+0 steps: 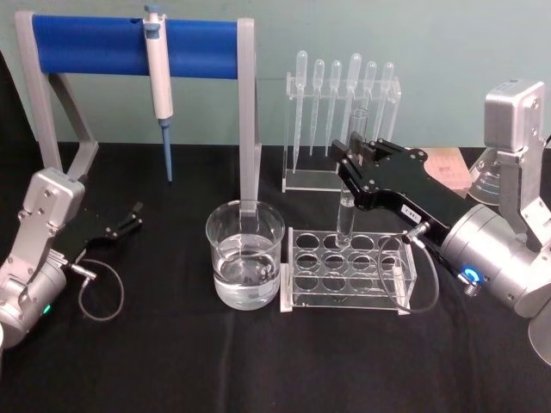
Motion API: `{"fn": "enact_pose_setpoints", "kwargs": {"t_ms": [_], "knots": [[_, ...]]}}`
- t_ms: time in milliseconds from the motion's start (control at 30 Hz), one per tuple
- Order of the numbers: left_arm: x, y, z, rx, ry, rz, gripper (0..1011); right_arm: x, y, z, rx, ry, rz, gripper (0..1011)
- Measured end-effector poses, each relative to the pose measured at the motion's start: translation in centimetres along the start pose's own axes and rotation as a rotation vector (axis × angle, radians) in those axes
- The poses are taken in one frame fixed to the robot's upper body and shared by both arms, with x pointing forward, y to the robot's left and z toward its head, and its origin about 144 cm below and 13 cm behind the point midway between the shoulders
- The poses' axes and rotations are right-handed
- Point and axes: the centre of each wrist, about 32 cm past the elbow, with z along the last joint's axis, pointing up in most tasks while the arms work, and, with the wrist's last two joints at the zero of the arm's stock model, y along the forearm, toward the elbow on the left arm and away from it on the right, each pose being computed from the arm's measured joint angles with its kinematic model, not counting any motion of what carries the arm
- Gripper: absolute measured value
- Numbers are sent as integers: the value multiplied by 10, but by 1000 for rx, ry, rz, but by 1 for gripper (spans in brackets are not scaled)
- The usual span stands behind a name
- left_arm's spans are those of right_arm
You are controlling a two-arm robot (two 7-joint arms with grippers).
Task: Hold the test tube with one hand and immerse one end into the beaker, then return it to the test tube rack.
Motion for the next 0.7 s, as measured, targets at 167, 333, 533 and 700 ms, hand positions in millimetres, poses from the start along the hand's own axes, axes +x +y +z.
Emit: {"fn": "enact_pose_setpoints", "kwargs": {"t_ms": [167, 333, 533, 700], "knots": [[0, 0, 0, 0, 0, 0, 1000, 0, 0, 0, 0, 0, 0, 226], [0, 0, 0, 0, 0, 0, 1000, 0, 0, 0, 0, 0, 0, 227], [0, 0, 0, 0, 0, 0, 1000, 0, 0, 0, 0, 0, 0, 227], [0, 0, 0, 0, 0, 0, 1000, 0, 0, 0, 0, 0, 0, 226]]}}
